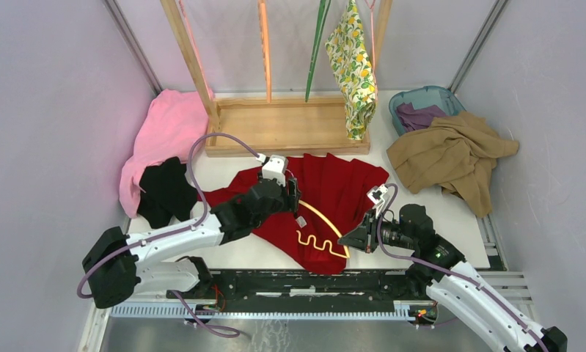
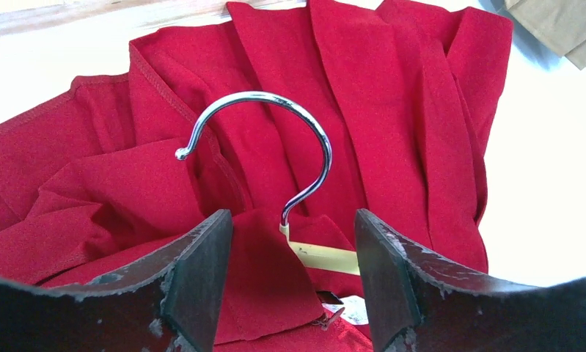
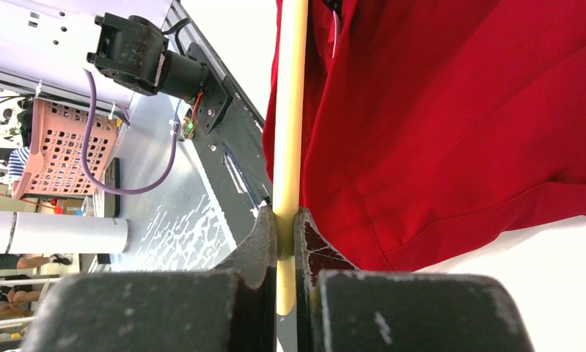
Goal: Place the skirt on the hanger
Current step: Hang the skirt on the hanger.
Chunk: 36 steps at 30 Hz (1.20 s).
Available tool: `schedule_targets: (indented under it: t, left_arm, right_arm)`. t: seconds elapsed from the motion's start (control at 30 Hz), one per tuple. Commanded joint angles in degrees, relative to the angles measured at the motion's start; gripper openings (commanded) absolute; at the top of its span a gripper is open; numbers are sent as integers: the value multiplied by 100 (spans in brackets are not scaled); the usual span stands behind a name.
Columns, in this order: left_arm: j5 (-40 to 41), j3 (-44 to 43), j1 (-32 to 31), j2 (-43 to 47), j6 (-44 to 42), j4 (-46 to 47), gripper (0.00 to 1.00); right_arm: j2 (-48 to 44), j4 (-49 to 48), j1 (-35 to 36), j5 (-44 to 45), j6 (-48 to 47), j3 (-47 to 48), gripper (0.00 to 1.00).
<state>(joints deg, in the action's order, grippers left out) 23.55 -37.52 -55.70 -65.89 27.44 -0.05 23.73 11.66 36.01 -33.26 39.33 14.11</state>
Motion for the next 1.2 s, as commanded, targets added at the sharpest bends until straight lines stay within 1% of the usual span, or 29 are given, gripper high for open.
schedule_targets:
  t: [0.0,0.13,0.43,0.57,0.6,0.7,0.8,0.87,0.97,1.0,1.17]
  left_arm:
    - [189,-119,-182,-79,153,299,65]
    - [257,-146,-262,-217,154,392,51]
    - [246,-262,-328,-452,168,533,36]
    - [309,-274,-341,-510,175,533,26]
    - [327,-279,-342,-525,174,526,21]
    - [429,-319,-341,-553,174,476,4]
    - [462,-390,-340,-536,110,359,3]
    - [517,-535,-354,-511,57,76,3]
    - [497,-596,-378,-323,-97,-170,3]
    - [464,-553,-372,-209,-136,-192,3]
    - [318,-122,-390,402,-238,-147,3]
  right_arm:
    - [-68,-675,80,-113,-32,32,1]
    - [-68,-719,111,-106,-5,48,1]
    - [-72,-764,197,-50,21,105,1]
    - [-43,-832,248,-34,52,109,1]
    - [-36,-851,257,-19,61,110,1]
    - [25,-920,303,-9,81,114,1]
    - [106,-944,345,26,58,115,1]
    - [186,-839,356,82,10,149,2]
    - [337,-400,361,247,-221,271,18]
    - [375,-269,356,314,-281,291,21]
    - [567,63,354,504,-426,338,31]
